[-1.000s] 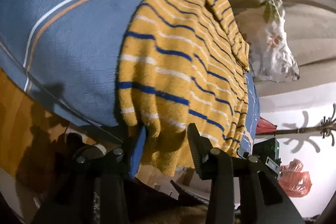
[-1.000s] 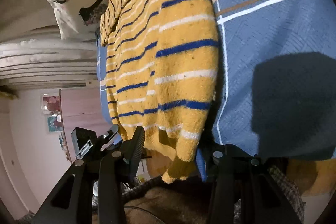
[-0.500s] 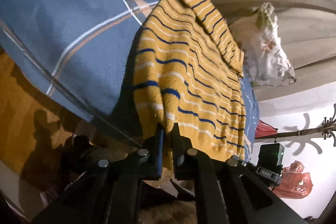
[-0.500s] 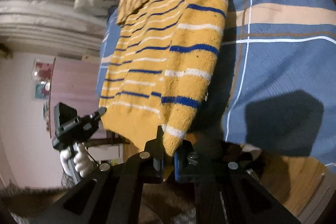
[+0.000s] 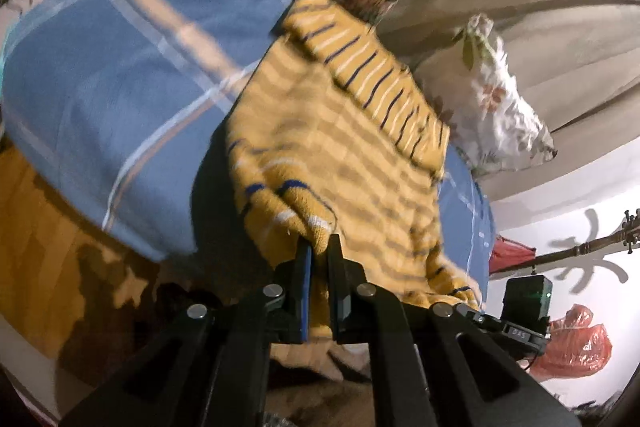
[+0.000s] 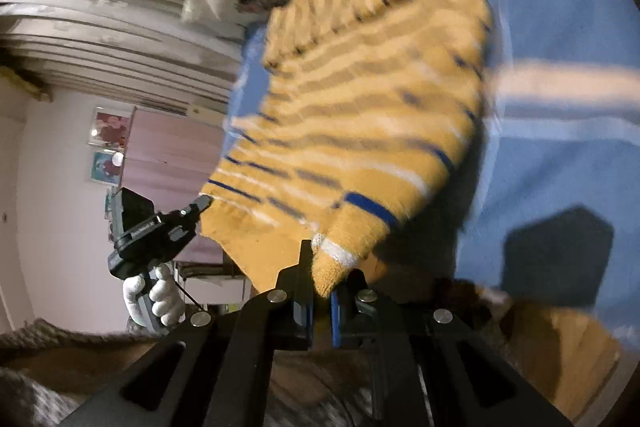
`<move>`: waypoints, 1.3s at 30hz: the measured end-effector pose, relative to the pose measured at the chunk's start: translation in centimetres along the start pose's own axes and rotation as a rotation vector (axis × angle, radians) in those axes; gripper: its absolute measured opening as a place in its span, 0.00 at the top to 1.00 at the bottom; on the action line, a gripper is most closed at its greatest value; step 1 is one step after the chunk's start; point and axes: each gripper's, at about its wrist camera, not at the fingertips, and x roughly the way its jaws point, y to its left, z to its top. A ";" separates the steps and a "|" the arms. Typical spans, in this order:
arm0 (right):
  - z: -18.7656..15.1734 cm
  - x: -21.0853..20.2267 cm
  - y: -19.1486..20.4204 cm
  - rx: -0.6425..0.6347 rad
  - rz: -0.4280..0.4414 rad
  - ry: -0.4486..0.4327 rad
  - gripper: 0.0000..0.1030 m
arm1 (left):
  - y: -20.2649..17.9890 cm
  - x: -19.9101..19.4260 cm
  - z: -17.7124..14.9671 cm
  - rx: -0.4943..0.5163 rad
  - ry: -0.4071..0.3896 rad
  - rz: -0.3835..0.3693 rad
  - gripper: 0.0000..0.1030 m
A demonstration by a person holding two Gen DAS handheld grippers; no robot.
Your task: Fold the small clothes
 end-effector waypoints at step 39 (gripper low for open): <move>34.5 5.3 -3.2 0.091 -0.340 -0.304 0.62 | -7.0 20.6 27.5 0.352 0.039 0.132 0.50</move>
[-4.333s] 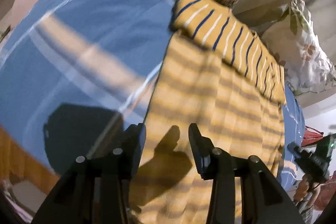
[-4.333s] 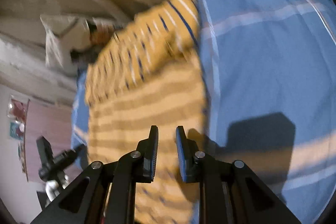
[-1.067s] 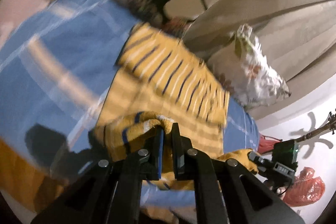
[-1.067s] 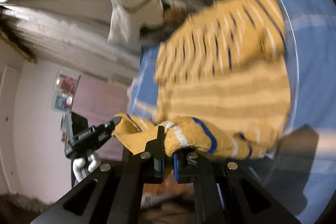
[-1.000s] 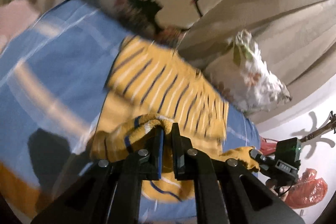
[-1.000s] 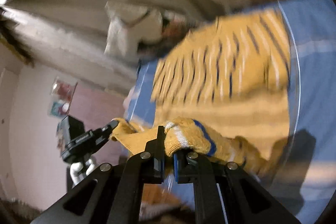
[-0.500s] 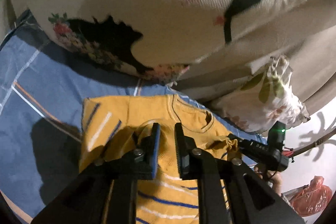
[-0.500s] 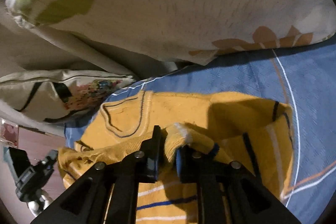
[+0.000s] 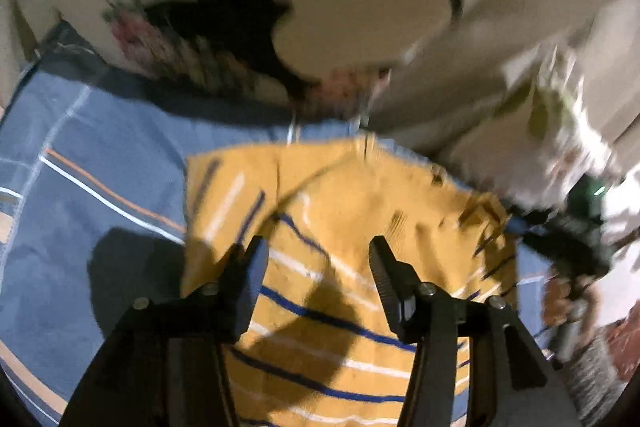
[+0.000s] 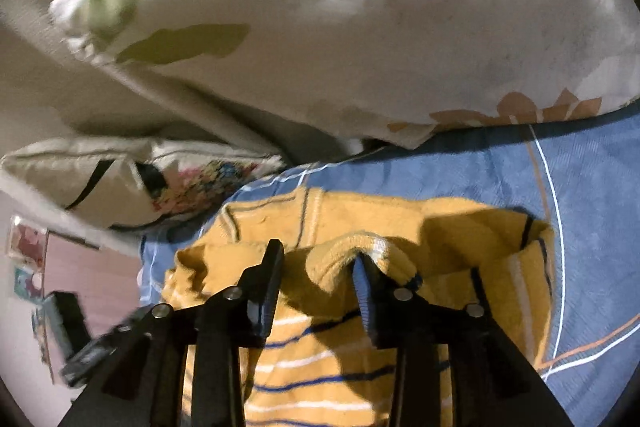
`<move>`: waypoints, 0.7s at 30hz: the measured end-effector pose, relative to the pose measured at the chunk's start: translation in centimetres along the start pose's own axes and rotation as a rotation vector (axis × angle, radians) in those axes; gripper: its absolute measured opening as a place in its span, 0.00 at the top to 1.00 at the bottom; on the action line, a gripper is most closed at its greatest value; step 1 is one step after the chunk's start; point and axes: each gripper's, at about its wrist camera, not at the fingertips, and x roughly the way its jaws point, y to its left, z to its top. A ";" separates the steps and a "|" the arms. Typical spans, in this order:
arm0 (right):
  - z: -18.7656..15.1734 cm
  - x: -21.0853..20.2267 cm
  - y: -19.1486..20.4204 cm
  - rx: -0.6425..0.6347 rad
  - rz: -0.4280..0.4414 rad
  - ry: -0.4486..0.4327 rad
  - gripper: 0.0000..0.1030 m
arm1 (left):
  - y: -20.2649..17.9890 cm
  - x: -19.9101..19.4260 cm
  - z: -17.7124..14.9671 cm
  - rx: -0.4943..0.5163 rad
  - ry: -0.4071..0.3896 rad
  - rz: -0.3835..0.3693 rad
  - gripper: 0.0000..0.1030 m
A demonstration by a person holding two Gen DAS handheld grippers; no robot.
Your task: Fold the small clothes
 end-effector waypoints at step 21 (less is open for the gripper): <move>-3.0 -1.2 0.4 -0.250 -0.254 0.004 0.51 | 8.9 0.5 4.8 -0.288 -0.085 0.205 0.94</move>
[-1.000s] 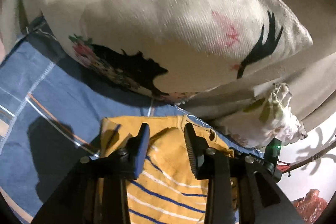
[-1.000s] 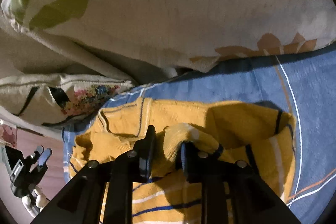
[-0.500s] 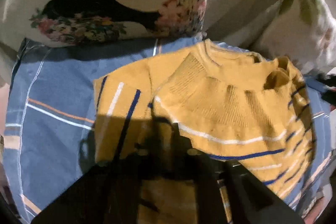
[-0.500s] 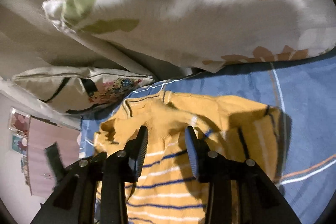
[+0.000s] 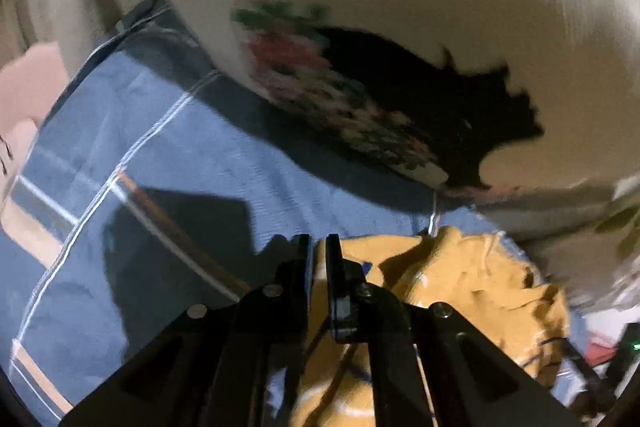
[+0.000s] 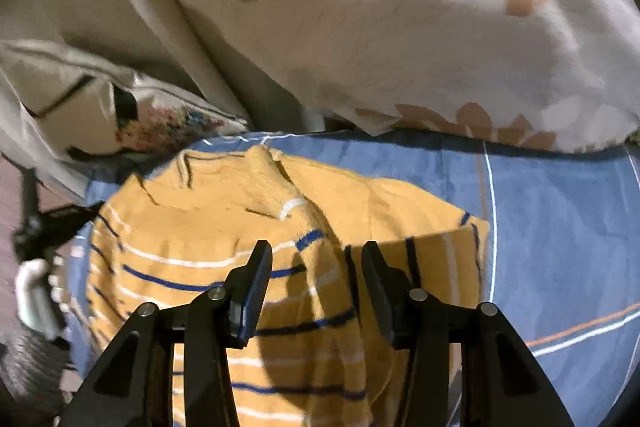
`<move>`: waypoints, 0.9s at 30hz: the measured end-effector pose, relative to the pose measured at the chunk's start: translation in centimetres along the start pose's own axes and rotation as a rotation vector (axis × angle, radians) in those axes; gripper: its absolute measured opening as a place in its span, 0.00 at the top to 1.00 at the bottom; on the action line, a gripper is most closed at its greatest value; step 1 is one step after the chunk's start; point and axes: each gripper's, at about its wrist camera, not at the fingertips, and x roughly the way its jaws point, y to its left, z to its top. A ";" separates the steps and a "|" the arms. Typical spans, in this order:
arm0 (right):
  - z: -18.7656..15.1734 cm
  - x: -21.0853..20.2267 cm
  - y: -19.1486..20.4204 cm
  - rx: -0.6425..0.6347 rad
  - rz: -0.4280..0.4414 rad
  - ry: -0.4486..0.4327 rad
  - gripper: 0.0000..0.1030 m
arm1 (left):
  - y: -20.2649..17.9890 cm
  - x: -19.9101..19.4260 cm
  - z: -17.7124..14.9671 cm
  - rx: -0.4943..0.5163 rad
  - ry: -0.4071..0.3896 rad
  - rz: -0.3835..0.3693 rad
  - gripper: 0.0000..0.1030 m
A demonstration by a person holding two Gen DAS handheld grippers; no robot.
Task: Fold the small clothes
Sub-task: 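Lift and fold the sweater in half with both grippers toward the hem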
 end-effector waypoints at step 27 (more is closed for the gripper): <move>-16.7 -7.8 -9.3 0.511 0.412 0.029 0.51 | 2.0 -7.5 -18.8 -0.126 0.131 -0.405 0.44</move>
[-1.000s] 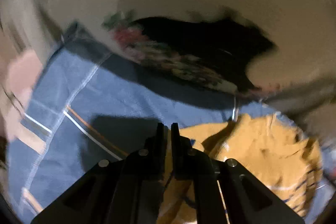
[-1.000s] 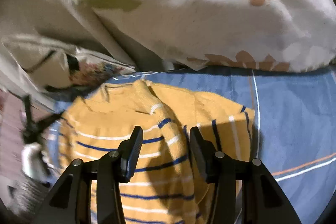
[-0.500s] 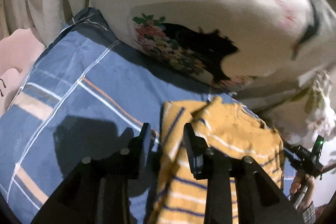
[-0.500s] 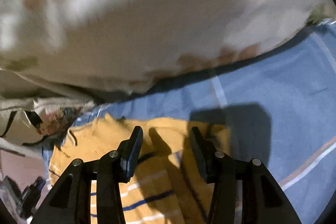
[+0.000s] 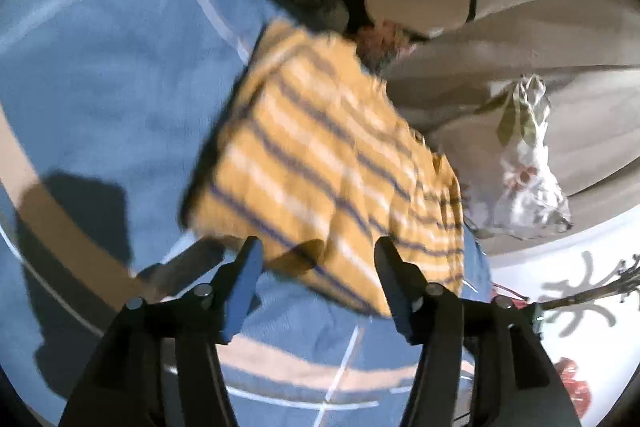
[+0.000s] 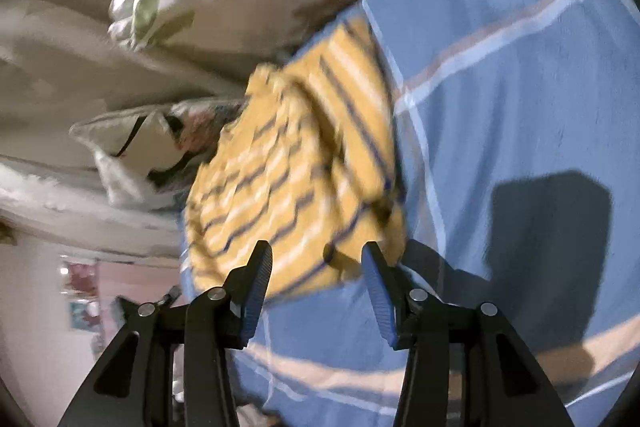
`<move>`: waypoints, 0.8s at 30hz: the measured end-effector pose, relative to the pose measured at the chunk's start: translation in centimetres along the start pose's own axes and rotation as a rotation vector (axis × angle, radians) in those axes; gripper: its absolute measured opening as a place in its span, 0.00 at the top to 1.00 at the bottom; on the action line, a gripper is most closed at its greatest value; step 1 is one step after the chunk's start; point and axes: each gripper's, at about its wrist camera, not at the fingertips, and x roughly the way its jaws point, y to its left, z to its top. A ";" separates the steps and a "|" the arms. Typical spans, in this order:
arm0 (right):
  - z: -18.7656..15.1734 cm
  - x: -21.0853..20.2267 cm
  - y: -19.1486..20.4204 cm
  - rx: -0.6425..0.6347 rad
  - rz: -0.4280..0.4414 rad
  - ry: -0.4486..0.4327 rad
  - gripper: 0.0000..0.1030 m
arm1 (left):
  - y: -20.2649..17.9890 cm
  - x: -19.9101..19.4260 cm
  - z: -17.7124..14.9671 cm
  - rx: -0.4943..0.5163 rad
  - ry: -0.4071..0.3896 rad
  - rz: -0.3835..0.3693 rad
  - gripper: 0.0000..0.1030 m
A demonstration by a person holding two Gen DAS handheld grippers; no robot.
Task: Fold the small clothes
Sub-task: 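Lift and fold the sweater in half with both grippers toward the hem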
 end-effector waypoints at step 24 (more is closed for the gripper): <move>2.4 6.1 1.7 0.058 -0.048 -0.017 0.79 | 1.3 2.9 4.7 -0.159 -0.027 0.012 0.85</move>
